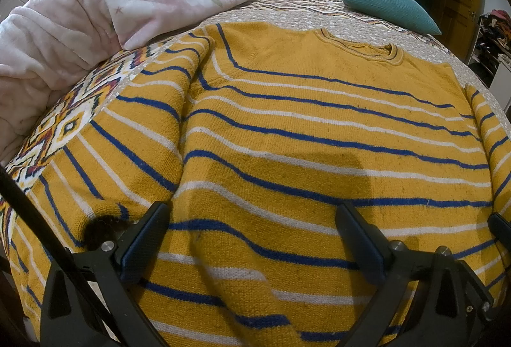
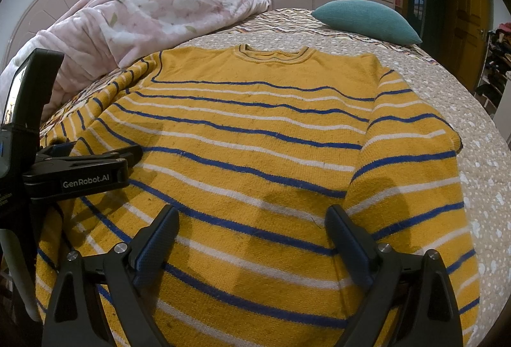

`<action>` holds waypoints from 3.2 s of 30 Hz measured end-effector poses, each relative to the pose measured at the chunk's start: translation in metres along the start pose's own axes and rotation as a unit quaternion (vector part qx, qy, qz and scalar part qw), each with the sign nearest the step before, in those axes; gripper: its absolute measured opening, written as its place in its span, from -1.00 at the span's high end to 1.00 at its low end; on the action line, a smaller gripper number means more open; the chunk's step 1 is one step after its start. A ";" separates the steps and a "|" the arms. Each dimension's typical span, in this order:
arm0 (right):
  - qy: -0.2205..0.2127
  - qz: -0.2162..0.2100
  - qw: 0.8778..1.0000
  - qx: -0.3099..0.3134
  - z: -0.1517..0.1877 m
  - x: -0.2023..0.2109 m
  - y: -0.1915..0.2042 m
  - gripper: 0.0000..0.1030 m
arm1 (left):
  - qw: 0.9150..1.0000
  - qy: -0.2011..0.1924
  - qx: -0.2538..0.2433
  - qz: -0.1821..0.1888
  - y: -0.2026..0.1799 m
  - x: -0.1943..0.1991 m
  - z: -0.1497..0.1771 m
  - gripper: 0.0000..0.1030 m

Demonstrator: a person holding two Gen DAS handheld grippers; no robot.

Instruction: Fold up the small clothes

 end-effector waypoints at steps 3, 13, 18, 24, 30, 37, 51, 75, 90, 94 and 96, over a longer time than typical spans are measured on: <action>-0.001 -0.001 1.000 0.000 0.000 0.000 0.000 -0.85 | 1.000 0.000 0.000 0.000 0.000 0.000 0.000 -1.00; -0.003 -0.006 1.000 -0.002 0.000 0.001 0.001 -0.86 | 1.000 0.000 0.000 0.000 0.000 0.000 0.000 -1.00; -0.003 -0.013 1.000 -0.004 -0.001 0.001 0.001 -0.88 | 1.000 0.000 0.000 0.000 0.000 0.000 0.000 -1.00; -0.002 -0.012 1.000 -0.003 -0.001 0.001 0.001 -0.88 | 1.000 0.000 0.000 0.000 -0.001 0.000 0.000 -1.00; -0.002 -0.013 1.000 -0.004 -0.001 0.001 0.001 -0.88 | 1.000 0.000 0.000 0.000 0.000 0.000 0.000 -1.00; -0.001 -0.012 1.000 -0.002 -0.001 0.001 0.002 -0.89 | 1.000 0.000 0.000 0.000 0.000 0.000 0.000 -1.00; -0.001 -0.014 1.000 -0.003 -0.001 0.001 0.001 -0.90 | 1.000 0.000 0.000 -0.001 0.000 0.000 0.000 -1.00; -0.004 -0.018 1.000 -0.005 -0.001 0.002 0.002 -0.90 | 0.998 0.037 0.041 -0.022 0.005 0.006 0.005 -1.00; -0.005 -0.027 1.000 -0.009 -0.001 0.002 0.000 -0.91 | 0.999 0.013 0.002 0.042 0.020 0.066 0.024 -0.93; -0.005 -0.026 1.000 -0.007 -0.001 0.002 0.001 -0.91 | 0.998 -0.047 0.037 0.008 0.093 0.110 0.025 -0.93; -0.005 -0.026 1.000 -0.007 -0.001 0.002 0.001 -0.91 | 0.994 -0.065 0.075 -0.036 0.144 0.114 0.027 -0.93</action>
Point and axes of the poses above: each gripper's, at about its wrist camera, not at the fingertips, and x roughly against the way its jaws point, y to its left, z to its underside, the point moved 6 cm from there along -x, roughly the way its jaws point, and after that the axes turned 2 degrees about -z, right-handed, at the moved point
